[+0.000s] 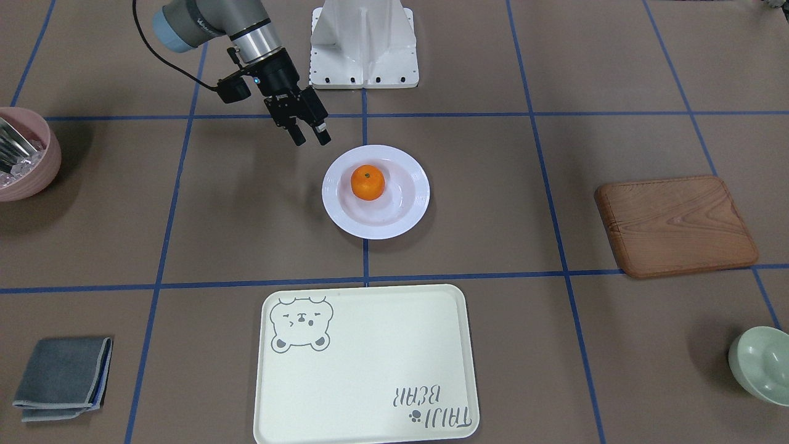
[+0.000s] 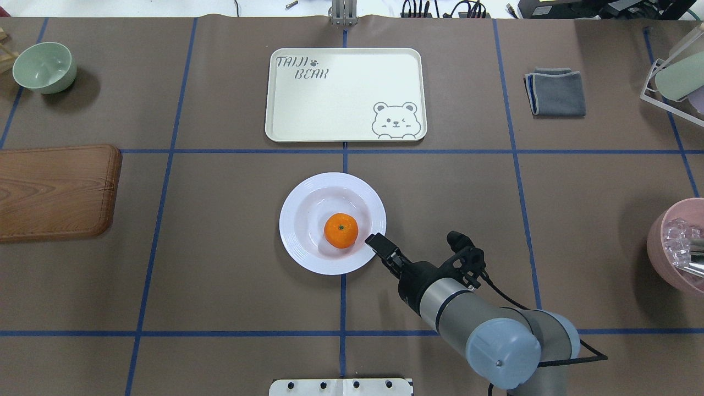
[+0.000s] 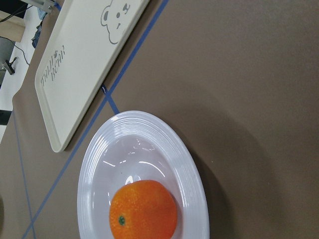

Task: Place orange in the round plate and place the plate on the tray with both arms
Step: 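Grip the rim of the white plate nearest the right gripper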

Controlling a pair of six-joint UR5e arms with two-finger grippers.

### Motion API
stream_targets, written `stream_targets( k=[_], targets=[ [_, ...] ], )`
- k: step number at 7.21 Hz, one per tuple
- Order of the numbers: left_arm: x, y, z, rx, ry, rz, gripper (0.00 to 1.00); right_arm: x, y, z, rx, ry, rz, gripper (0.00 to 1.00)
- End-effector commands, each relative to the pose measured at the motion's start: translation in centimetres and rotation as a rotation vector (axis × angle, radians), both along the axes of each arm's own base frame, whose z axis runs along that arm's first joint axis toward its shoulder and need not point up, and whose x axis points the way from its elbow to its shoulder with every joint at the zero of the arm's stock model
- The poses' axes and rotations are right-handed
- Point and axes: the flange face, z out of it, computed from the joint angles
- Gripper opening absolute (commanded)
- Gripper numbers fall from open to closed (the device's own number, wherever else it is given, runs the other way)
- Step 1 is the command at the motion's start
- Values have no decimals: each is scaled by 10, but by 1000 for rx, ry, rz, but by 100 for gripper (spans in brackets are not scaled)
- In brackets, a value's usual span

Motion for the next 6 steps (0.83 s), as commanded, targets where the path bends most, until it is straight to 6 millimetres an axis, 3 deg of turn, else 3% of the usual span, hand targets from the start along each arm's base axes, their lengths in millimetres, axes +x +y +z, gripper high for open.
stream_targets(
  k=[1,2,4,6],
  targets=[
    [0,1,1,-4,2,-2,98,-34,1,12,-7,16,20,90],
    [0,1,1,-4,2,-2,98,-34,1,11,-7,14,20,63],
    [0,1,1,-4,2,-2,98,-37,0,2,-6,1,24,55],
    [0,0,1,-4,2,-2,98,-42,-4,7,-7,14,28,34]
  ],
)
